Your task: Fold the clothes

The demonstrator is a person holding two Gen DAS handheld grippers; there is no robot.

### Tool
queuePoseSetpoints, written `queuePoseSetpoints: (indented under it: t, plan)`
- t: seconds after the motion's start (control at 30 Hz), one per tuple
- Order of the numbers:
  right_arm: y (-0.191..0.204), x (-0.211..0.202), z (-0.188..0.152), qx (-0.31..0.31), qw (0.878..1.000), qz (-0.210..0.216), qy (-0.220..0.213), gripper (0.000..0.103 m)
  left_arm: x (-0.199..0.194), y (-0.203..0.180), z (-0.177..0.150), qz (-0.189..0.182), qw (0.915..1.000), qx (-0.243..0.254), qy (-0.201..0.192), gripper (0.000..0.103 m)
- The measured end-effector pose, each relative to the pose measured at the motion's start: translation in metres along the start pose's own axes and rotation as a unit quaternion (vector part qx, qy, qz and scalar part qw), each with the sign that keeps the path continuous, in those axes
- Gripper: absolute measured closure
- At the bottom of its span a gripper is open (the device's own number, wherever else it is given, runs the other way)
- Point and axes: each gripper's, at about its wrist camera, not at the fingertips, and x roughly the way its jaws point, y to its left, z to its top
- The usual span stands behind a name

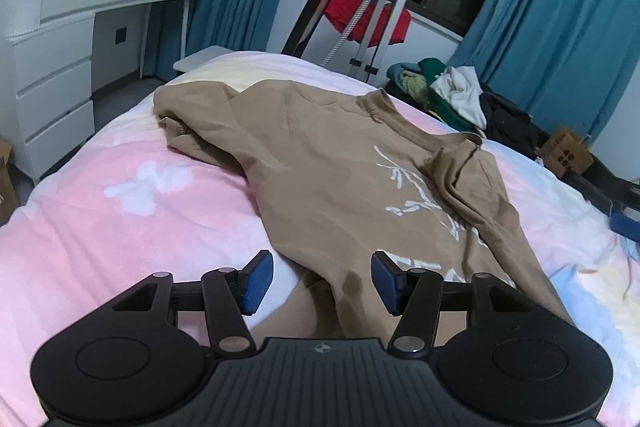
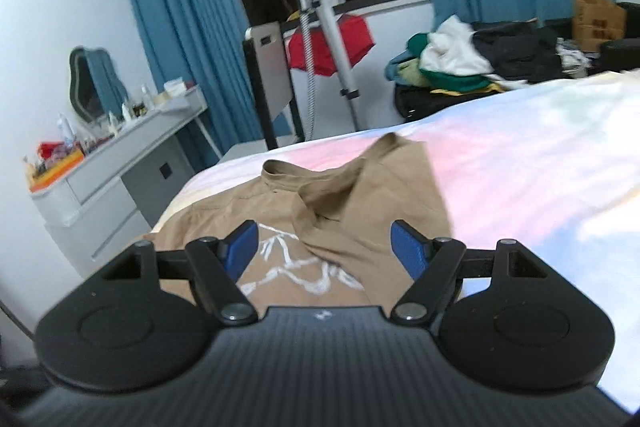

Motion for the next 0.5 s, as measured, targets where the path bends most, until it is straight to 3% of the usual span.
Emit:
queuePoseSetpoints:
  t: [0.17,0.3,0.5]
  plan:
    - [-0.021,-0.032,-0.020,0.055,0.998,-0.016,0.002,0.028,-0.020,-0.015,-0.007,-0.006,0.9995,0.030,-0.009,0.046]
    - [-0.033,-0.045,-0.032,0.071,0.997,-0.034,-0.011,0.028,-0.027,-0.038,-0.010,-0.007,0.9960,0.082,-0.034,0.045]
    - [-0.062,-0.036,-0.037,0.084,0.993,-0.080,-0.034,0.028,0.017,-0.091,0.011,-0.014,0.9882,0.149,-0.033,0.044]
